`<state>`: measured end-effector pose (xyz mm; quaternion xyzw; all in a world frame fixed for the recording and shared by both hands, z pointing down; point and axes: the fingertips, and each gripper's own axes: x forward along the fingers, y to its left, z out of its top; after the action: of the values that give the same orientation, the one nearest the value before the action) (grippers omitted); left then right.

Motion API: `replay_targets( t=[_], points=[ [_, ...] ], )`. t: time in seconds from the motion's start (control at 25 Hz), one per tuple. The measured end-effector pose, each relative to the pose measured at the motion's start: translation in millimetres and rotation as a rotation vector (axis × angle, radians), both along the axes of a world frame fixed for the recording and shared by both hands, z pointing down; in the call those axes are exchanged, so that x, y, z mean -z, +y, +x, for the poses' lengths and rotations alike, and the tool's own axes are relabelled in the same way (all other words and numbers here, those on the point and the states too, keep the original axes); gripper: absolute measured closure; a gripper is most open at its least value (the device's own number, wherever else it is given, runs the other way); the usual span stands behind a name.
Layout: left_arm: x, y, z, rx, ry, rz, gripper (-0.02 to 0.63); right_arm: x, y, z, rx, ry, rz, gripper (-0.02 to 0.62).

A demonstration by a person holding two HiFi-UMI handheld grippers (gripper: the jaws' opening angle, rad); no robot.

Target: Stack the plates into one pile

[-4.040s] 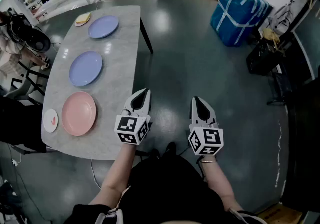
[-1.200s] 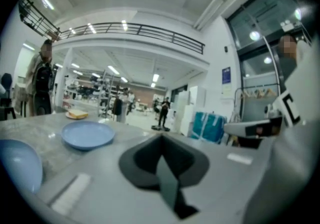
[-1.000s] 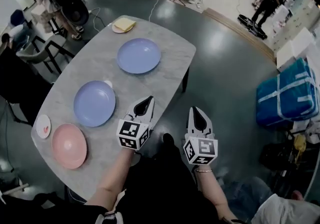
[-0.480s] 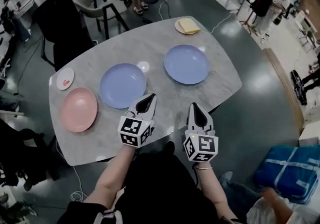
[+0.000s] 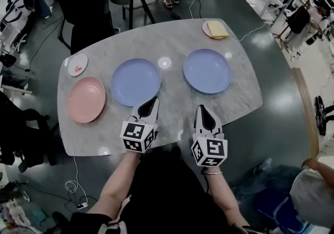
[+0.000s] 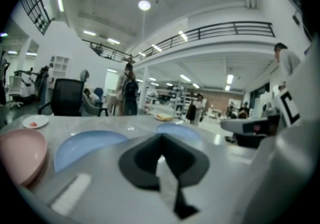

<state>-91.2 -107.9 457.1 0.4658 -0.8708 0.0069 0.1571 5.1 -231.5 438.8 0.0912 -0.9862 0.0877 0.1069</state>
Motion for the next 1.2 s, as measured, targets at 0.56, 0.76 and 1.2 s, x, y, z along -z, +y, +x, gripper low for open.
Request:
replay_targets(
  t=[0.56, 0.76, 1.2],
  points=[
    [-21.1, -20.4, -22.5, -0.077, 0.049, -0.019, 0.6, -19.3, -14.5, -8.8, -0.108, 0.048, -0.023, 0.589],
    [-19.1, -48.4, -35.5, -0.145, 0.049, -0.008, 0.598, -16.3, -37.3, -7.4, -0.195, 0.052, -0.004, 0.589],
    [-25.3, -113.8, -69.8, -0.172, 0.111, 0.014, 0.597, -10.9, -110.5, 0.5, -0.35, 0.07, 0.033, 0.589]
  ],
)
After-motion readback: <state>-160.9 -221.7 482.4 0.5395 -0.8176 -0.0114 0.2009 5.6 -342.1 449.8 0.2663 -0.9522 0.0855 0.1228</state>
